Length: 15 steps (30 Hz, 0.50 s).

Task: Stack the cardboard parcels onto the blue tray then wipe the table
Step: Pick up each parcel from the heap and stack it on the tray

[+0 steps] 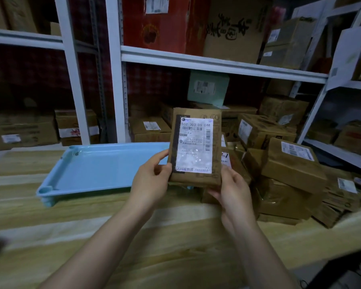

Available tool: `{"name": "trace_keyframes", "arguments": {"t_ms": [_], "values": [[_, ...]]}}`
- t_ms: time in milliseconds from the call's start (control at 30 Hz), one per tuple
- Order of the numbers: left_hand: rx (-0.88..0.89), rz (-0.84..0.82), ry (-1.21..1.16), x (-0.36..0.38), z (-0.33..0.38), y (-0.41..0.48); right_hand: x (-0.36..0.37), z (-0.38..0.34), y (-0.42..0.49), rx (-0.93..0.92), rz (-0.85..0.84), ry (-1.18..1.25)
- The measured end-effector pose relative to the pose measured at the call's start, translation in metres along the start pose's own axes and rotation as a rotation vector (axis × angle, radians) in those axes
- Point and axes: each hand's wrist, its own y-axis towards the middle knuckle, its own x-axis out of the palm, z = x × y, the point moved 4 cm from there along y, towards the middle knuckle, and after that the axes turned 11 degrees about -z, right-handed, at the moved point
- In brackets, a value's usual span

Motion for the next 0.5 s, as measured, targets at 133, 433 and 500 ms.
{"name": "trace_keyframes", "arguments": {"t_ms": [133, 433, 500], "values": [[-0.019, 0.023, 0.041, -0.010, -0.009, -0.006, 0.007, 0.010, -0.001, 0.076, -0.058, -0.036], [-0.038, 0.074, -0.048, -0.025, -0.031, -0.014, 0.013, 0.024, -0.007, 0.136, -0.119, 0.036], [-0.035, 0.082, -0.069, -0.027, -0.033, -0.014, 0.014, 0.028, -0.008, 0.150, -0.135, 0.066]]}}
